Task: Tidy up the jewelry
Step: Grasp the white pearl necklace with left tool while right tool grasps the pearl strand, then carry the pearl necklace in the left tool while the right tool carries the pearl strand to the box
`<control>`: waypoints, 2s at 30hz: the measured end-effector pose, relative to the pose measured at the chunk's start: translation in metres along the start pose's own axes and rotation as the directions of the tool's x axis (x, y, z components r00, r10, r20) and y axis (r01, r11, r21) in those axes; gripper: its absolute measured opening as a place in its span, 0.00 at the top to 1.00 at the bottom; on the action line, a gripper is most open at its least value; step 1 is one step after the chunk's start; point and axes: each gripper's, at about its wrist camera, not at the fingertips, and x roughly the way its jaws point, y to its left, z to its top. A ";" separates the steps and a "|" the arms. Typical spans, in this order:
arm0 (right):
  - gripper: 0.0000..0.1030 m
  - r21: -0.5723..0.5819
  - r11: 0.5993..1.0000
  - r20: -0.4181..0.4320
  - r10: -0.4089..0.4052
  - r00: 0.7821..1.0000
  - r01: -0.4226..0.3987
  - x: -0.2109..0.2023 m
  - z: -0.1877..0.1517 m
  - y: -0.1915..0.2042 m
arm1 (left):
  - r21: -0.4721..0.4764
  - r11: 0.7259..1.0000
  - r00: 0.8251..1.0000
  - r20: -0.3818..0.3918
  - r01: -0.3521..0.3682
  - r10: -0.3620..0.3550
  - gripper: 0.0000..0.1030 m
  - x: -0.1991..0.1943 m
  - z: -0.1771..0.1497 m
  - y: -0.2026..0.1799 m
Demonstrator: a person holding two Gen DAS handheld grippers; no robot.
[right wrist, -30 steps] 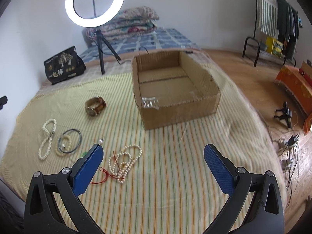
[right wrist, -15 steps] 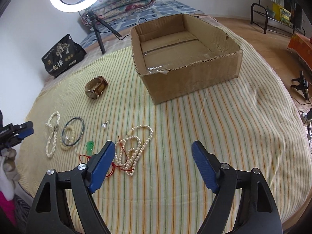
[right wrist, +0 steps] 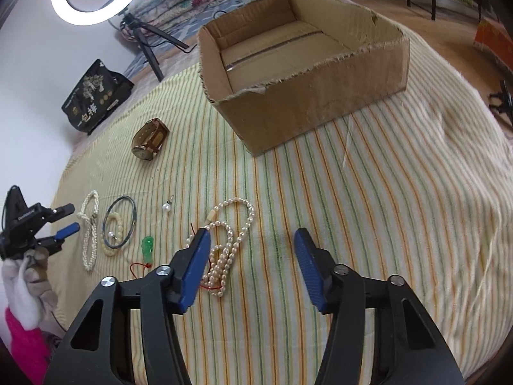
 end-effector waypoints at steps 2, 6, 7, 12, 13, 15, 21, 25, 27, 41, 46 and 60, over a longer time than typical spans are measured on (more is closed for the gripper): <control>0.57 0.022 1.000 -0.006 0.008 1.000 -0.008 0.003 0.001 -0.002 | -0.005 1.000 1.000 -0.008 0.002 -0.002 0.45 0.005 0.002 -0.001; 0.60 -0.010 1.000 -0.004 -0.026 1.000 0.026 0.009 0.004 0.004 | -0.008 1.000 1.000 -0.010 -0.010 0.010 0.45 0.013 0.004 -0.002; 0.60 -0.033 0.999 -0.003 -0.042 0.999 0.042 0.010 0.004 0.007 | -0.005 1.000 1.000 -0.006 -0.013 0.013 0.45 0.014 0.005 -0.003; 0.68 -0.229 0.952 0.025 -0.203 0.979 0.203 0.019 -0.003 0.033 | 0.019 0.999 0.999 0.006 -0.034 0.034 0.45 0.019 0.006 -0.009; 0.69 -0.254 0.941 0.033 -0.222 0.975 0.223 0.020 -0.004 0.036 | 0.027 0.999 0.999 0.010 -0.041 0.041 0.45 0.020 0.005 -0.011; 0.69 -0.318 0.910 0.056 -0.263 0.963 0.267 0.024 -0.008 0.045 | 0.046 0.997 0.998 0.016 -0.058 0.057 0.45 0.021 0.003 -0.013; 0.71 -0.361 0.894 0.065 -0.260 0.964 0.265 0.028 -0.008 0.054 | 0.072 0.993 0.996 0.030 -0.091 0.089 0.47 0.023 0.002 -0.016; 0.92 -0.368 0.901 0.050 -0.226 0.973 0.229 0.028 -0.007 0.056 | 0.076 0.988 0.991 0.049 -0.131 0.127 0.59 0.026 0.002 -0.018; 0.94 -0.393 0.888 0.057 -0.234 0.971 0.237 0.030 -0.010 0.060 | 0.083 0.984 0.986 0.062 -0.161 0.156 0.79 0.026 0.003 -0.018; 0.94 -0.357 0.917 0.089 -0.154 0.984 0.175 0.006 -0.009 0.063 | 0.121 0.988 0.990 0.121 -0.092 0.078 0.94 -0.003 -0.002 -0.032; 0.94 -0.322 0.939 0.118 -0.089 0.989 0.123 -0.016 -0.008 0.057 | 0.149 0.988 0.989 0.147 -0.047 0.024 0.94 -0.022 -0.008 -0.048; 0.94 -0.257 0.965 0.239 0.018 0.971 0.045 -0.067 0.003 0.062 | 0.235 0.972 0.976 0.210 0.009 -0.059 0.94 -0.065 -0.028 -0.080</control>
